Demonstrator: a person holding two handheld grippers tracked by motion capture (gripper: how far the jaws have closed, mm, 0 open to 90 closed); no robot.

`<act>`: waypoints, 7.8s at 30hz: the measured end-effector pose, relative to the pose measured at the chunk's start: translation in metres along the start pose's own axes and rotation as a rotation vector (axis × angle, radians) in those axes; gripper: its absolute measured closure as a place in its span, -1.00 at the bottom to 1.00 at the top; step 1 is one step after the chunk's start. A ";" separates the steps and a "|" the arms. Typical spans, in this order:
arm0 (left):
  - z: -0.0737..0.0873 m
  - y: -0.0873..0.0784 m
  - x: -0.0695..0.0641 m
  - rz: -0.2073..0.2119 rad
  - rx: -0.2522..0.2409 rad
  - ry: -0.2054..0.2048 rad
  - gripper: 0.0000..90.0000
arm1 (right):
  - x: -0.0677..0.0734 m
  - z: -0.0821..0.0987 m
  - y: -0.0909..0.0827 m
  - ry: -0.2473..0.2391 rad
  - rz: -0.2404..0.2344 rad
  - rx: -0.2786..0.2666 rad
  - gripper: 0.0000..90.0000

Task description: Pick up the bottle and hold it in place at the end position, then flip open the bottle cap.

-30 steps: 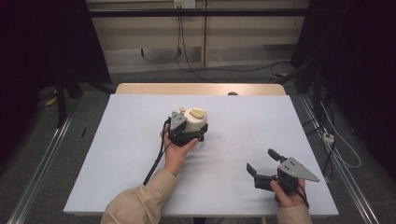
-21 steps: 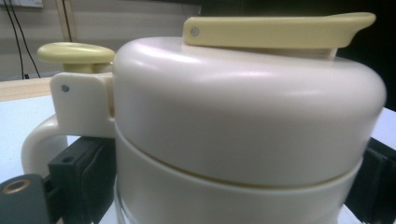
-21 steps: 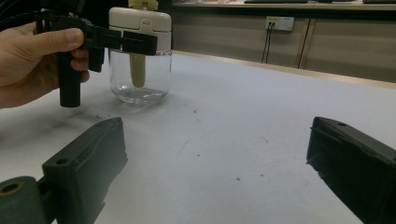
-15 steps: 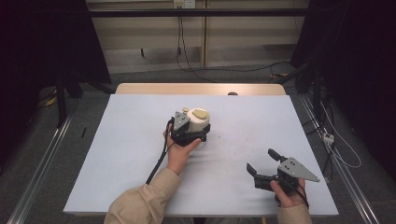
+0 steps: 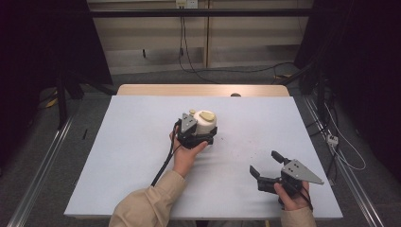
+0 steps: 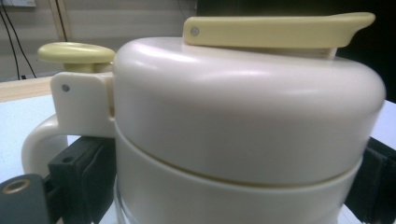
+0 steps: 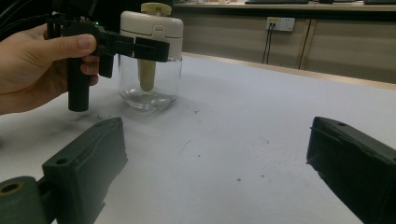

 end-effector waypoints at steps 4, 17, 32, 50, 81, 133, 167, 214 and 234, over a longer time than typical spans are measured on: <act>0.000 0.000 0.000 0.000 0.000 0.001 -0.86 | 0.000 0.000 0.000 0.000 0.000 0.000 -0.91; 0.002 -0.002 -0.003 -0.010 0.002 0.016 -0.86 | 0.000 0.000 0.000 0.000 -0.001 0.002 -0.91; 0.006 -0.009 -0.005 0.002 0.006 0.008 -0.86 | 0.002 0.000 0.002 -0.008 -0.008 0.008 -0.91; 0.011 -0.013 -0.002 0.044 0.006 0.036 -0.87 | 0.005 -0.001 0.013 0.011 -0.004 0.032 -0.94; 0.012 -0.014 -0.002 0.040 0.003 0.044 -0.87 | 0.032 -0.020 0.060 0.109 -0.096 0.120 -0.72; 0.012 -0.013 -0.003 0.035 0.006 0.043 -0.87 | 0.048 -0.060 0.113 0.074 -0.184 0.175 0.93; 0.012 -0.013 -0.003 0.032 0.003 0.045 -0.88 | 0.054 -0.069 0.126 0.058 -0.200 0.203 1.00; 0.013 -0.013 -0.003 0.034 0.007 0.049 -0.88 | 0.048 -0.074 0.135 0.053 -0.172 0.228 1.00; 0.013 -0.013 -0.003 0.033 0.007 0.052 -0.88 | 0.047 -0.080 0.140 0.040 -0.159 0.233 1.00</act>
Point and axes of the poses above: each handheld gripper's, and its own axes: y roughly forward along the jaws, z roughly out of its underside, x roughly to its left, the point moved 7 cm from there along y, roughly forward along the jaws, and after that the axes turned 6 degrees about -z, right-handed, at the moved point
